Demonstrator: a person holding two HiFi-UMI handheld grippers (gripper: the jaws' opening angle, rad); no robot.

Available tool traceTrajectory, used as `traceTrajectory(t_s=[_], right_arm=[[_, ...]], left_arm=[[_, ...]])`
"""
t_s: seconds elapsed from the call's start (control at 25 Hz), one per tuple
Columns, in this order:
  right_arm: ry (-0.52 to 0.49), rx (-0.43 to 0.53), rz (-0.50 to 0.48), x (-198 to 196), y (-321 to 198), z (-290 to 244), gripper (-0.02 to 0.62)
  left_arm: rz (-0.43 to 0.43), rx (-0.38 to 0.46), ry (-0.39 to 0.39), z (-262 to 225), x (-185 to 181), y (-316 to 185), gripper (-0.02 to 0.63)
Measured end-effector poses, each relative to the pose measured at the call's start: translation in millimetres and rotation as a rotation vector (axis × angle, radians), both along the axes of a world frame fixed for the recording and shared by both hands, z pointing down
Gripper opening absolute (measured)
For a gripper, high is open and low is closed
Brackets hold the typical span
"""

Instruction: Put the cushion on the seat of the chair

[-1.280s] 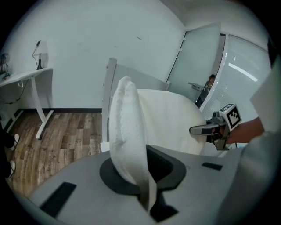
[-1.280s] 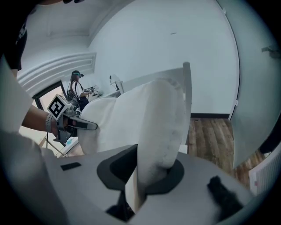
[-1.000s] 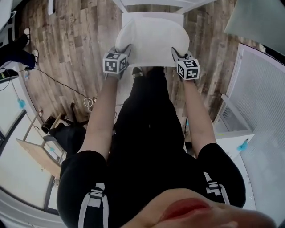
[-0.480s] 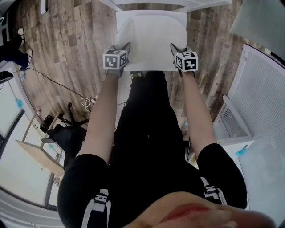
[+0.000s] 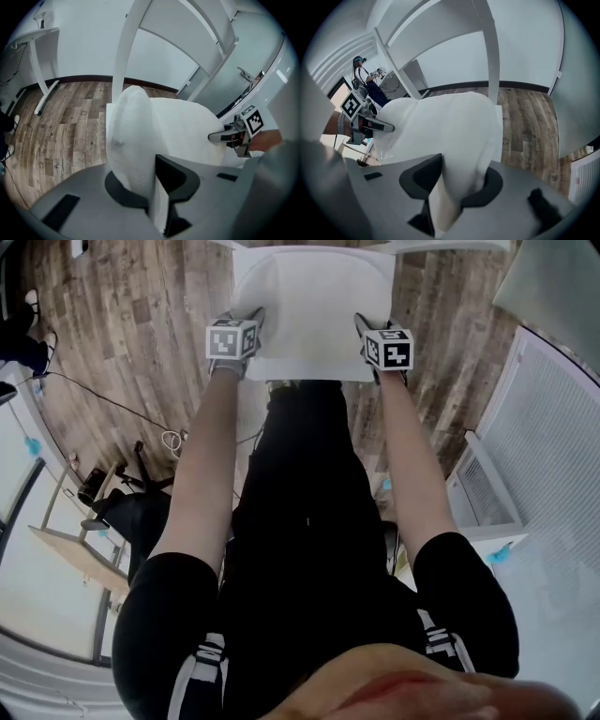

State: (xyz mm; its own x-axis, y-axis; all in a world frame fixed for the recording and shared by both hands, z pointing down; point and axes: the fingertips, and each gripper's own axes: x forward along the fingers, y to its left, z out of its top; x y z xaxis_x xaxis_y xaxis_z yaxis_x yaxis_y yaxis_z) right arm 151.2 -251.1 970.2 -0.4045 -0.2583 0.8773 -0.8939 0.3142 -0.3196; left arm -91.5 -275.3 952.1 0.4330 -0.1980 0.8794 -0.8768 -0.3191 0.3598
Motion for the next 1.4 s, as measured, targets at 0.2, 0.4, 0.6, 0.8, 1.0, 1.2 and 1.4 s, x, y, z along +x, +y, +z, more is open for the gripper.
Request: traceTrajectory(t_s=[0.2, 0.4, 0.6, 0.8, 1.0, 1.2, 1.4], right_arm=[[0.014, -0.008, -0.012, 2.7, -3.2, 6.0, 0.149], [0.036, -0.001, -0.018, 5.7, -3.4, 14.5, 0.16], [0.041, -0.022, 0.007, 14.5, -4.5, 23.1, 0.192], [0.052, -0.029, 0.038, 24.3, -5.4, 29.2, 0.244], [0.105, -0.028, 0.038, 30.6, -7.8, 28.0, 0.289], [0.092, -0.038, 0.052, 33.5, -9.2, 31.7, 0.318], [0.104, -0.039, 0.05, 36.6, -7.6, 34.6, 0.327]], left_arm=[[-0.005, -0.013, -0.013, 9.7, -1.9, -3.3, 0.078], [0.002, -0.02, -0.014, 17.7, -1.9, -3.7, 0.084], [-0.015, -0.017, -0.04, 27.8, -5.6, -7.6, 0.13], [-0.068, -0.007, -0.057, 23.2, -6.3, -11.7, 0.192], [-0.079, 0.018, -0.124, 29.1, -18.3, -14.7, 0.276], [-0.068, 0.019, -0.166, 38.7, -25.2, -13.8, 0.299], [-0.097, 0.043, -0.187, 38.1, -34.7, -16.7, 0.364]])
